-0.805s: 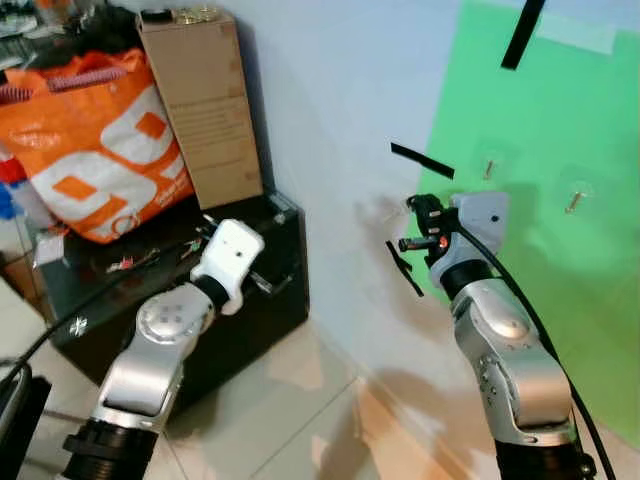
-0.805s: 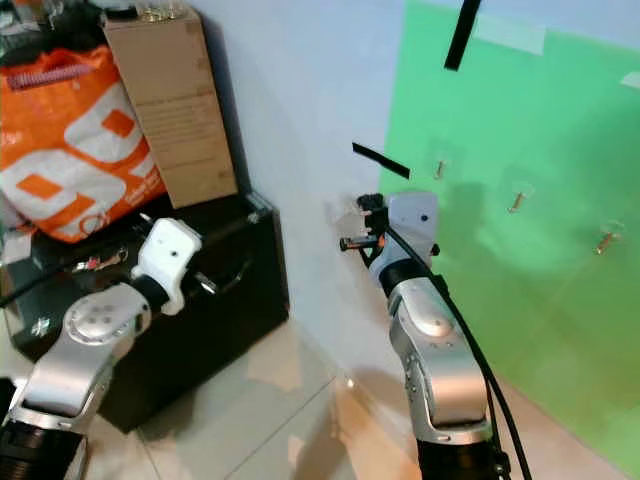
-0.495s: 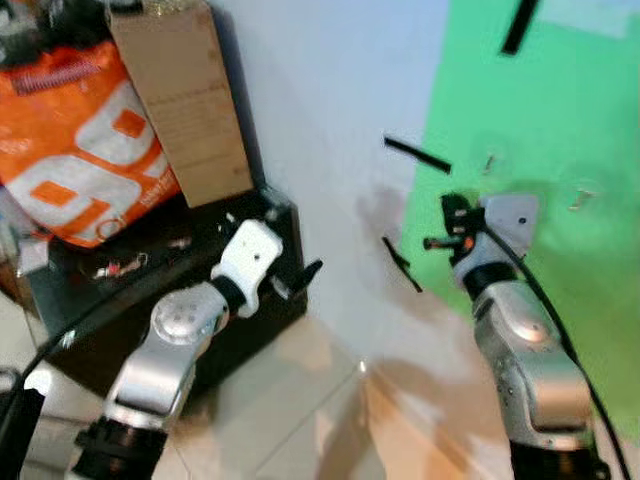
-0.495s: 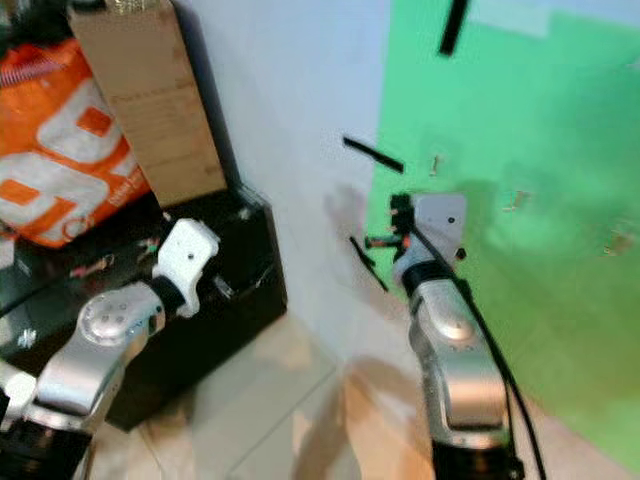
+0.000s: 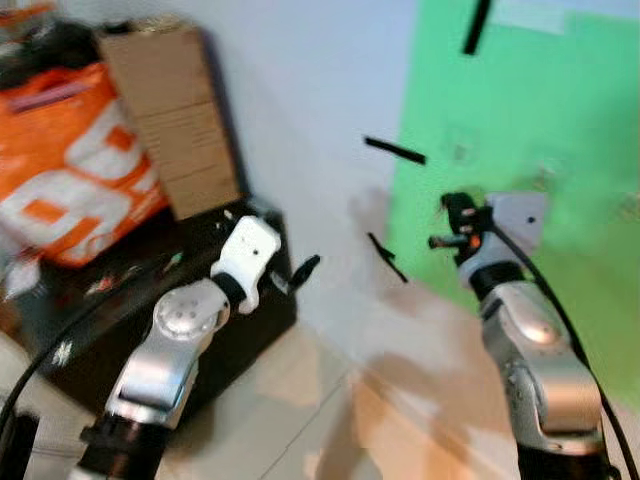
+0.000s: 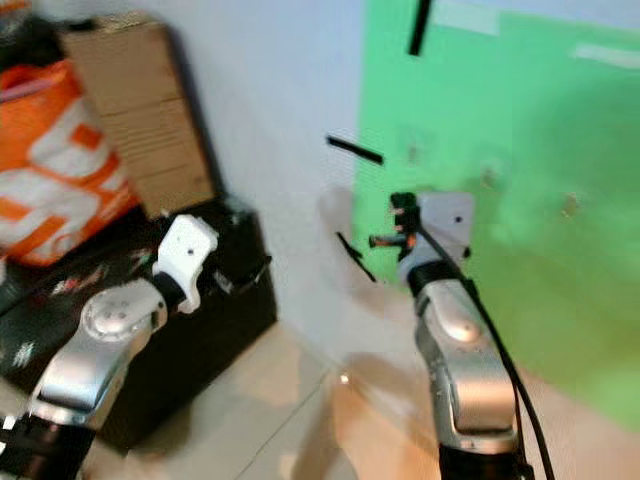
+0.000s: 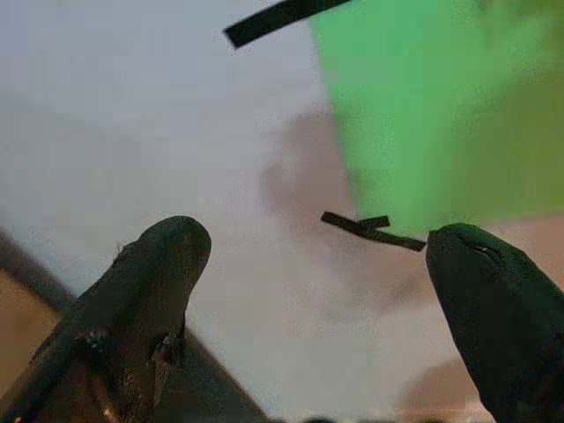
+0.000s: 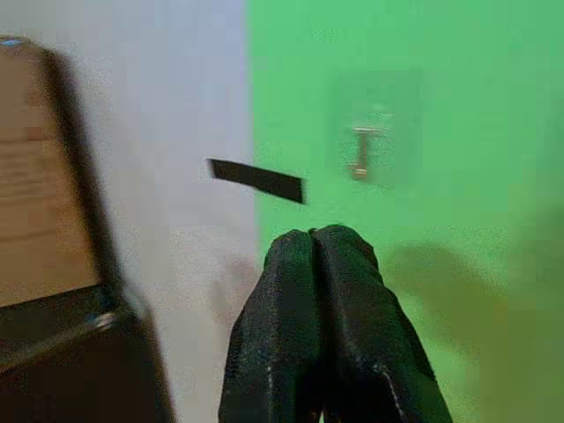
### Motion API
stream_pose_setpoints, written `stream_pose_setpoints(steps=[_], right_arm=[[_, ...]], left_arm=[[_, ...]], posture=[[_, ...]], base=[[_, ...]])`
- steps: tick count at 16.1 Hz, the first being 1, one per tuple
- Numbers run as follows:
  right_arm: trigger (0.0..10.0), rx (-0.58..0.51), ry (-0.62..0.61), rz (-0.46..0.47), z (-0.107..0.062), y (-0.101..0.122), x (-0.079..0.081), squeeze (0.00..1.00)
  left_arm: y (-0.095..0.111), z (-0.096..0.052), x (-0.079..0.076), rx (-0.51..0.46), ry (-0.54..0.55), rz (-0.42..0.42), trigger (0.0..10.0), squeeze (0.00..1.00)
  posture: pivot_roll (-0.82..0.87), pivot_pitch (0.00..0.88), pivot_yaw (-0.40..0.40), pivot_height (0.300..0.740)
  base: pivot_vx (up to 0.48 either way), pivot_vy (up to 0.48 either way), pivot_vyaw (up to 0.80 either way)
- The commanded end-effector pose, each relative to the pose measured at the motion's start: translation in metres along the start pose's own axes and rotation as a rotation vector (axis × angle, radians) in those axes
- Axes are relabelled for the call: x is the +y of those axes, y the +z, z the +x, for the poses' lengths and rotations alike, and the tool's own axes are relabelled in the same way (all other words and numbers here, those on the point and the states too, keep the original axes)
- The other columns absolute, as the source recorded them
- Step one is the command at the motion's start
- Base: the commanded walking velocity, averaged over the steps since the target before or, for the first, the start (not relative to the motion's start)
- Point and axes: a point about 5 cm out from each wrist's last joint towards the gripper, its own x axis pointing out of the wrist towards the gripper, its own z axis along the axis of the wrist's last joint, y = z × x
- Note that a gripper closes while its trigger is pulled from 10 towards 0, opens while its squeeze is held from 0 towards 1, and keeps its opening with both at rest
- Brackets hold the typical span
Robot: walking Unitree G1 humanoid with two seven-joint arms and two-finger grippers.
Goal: Hang keys on a hook
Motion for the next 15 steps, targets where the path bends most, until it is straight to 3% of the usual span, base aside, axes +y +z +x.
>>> stream_pose_setpoints(steps=[1,5,10,15], right_arm=[[10.0,0.008,0.048,0.019,0.001,0.0,0.01,0.0],[10.0,0.068,0.065,0.026,0.003,-0.011,0.017,0.0],[10.0,0.072,0.04,0.025,0.004,-0.012,0.012,0.0],[10.0,0.084,0.086,-0.009,0.008,-0.015,0.016,0.0]], left_arm=[[0.0,-0.002,0.01,0.008,0.054,0.023,10.0,0.0],[-0.003,-0.004,0.02,0.034,0.126,0.022,10.0,0.0],[-0.002,0.0,0.021,0.007,0.162,-0.061,10.0,0.0],[-0.004,-0.002,0.021,0.011,0.182,-0.065,10.0,0.0]], posture=[[-0.12,0.0,0.06,0.74],[-0.12,0.0,0.065,0.74],[-0.13,0.0,0.072,0.74],[-0.12,0.0,0.053,0.74]], base=[[0.0,0.0,0.0],[0.0,0.0,0.0],[0.166,0.0,0.0],[0.312,0.0,-0.59]])
